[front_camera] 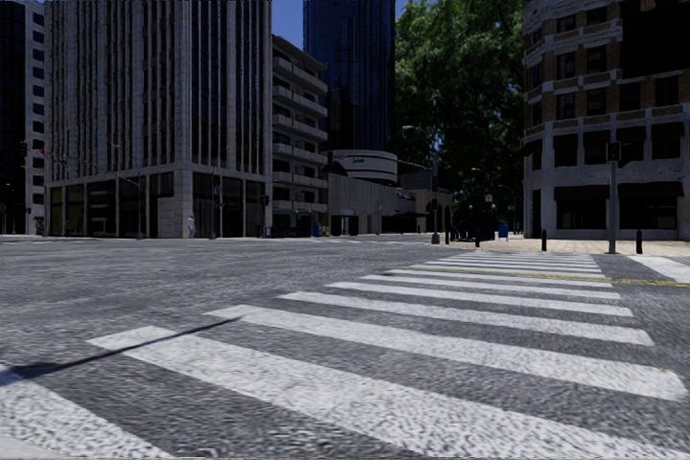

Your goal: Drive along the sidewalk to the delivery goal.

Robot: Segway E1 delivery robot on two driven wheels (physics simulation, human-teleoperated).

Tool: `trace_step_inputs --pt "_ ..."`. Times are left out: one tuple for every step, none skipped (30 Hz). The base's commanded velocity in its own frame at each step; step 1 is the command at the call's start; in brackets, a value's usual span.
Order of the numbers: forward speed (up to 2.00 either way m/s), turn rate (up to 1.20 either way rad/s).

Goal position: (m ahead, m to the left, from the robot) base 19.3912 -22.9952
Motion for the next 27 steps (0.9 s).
trace_step_inputs --pt "1.38 -0.61" --pt "1.38 -0.61" --pt "1.38 -0.61" --pt "1.37 -0.61" --pt "1.36 -0.61" --pt "1.36 -0.61" --pt "1.36 -0.61" --pt "1.36 -0.61" --pt "1.36 -0.61" --pt "1.36 -0.61" --pt "1.36 -0.61" --pt "1.36 -0.61" --pt "1.36 -0.61" --pt "1.36 -0.61" --pt "1.36 -0.61" --pt "1.36 -0.61" --pt "1.36 -0.61" --pt "1.36 -0.61" --pt "1.36 -0.61" --pt "1.36 -0.61" --pt "1.36 -0.61" --pt "1.36 -0.61" --pt "1.36 -0.61" --pt "1.36 -0.61" --pt "1.36 -0.61" --pt "1.36 -0.61" --pt "1.36 -0.61"
